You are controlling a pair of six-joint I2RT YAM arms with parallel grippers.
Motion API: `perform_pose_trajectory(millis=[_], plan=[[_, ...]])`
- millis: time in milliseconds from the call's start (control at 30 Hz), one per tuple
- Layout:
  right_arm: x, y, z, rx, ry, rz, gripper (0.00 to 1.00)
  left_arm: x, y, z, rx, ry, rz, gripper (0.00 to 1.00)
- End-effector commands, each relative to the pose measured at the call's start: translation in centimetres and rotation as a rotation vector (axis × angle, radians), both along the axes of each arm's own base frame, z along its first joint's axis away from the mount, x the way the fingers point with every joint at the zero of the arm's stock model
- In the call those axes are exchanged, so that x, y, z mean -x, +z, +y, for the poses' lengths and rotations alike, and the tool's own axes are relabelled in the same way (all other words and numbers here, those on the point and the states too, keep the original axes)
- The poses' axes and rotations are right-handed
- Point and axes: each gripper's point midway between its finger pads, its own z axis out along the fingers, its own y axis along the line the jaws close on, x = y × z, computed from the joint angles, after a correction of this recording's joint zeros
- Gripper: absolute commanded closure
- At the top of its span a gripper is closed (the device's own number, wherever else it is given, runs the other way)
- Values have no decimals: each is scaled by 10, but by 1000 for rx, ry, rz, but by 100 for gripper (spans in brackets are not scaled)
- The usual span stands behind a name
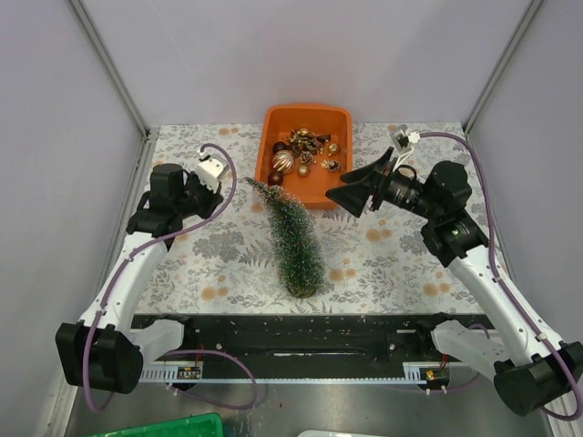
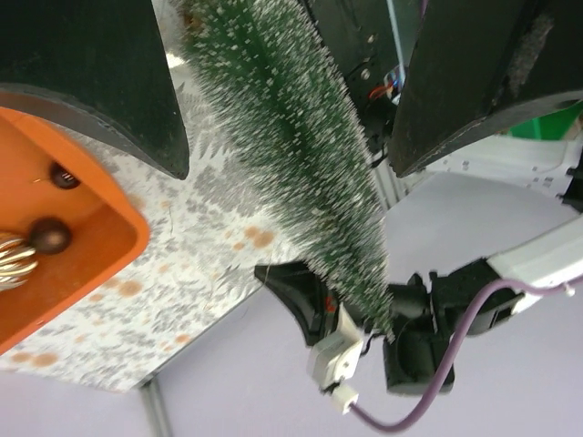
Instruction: Decorate the small christmas tree
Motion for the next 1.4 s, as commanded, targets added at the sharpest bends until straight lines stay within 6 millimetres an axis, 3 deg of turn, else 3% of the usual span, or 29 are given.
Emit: perform_pose_trajectory(millis=[0,200,367,633,1033,1200,1367], plan=[[-28,16,-14,-74,-97,-45,1,-29,38,-18,54,-20,-151,100],[-65,-27,8,-93,-32,72,1,-35,37,-38,81,-50,-209,100],[-80,-57,33,-105,128,160,4,-39,41,-53,117,-77,-214,100],[-97,-76,57,-101,240,175,3,-36,41,-66,150,-118,-215,100],[-87,-94,109,-135,395,228,12,-30,39,-71,157,-142,-220,100],[-88,-97,111,-144,404,239,28,-28,38,-72,156,-146,-220,100],[-86,-99,111,-142,405,261,66,-29,38,-70,155,-136,-231,100]])
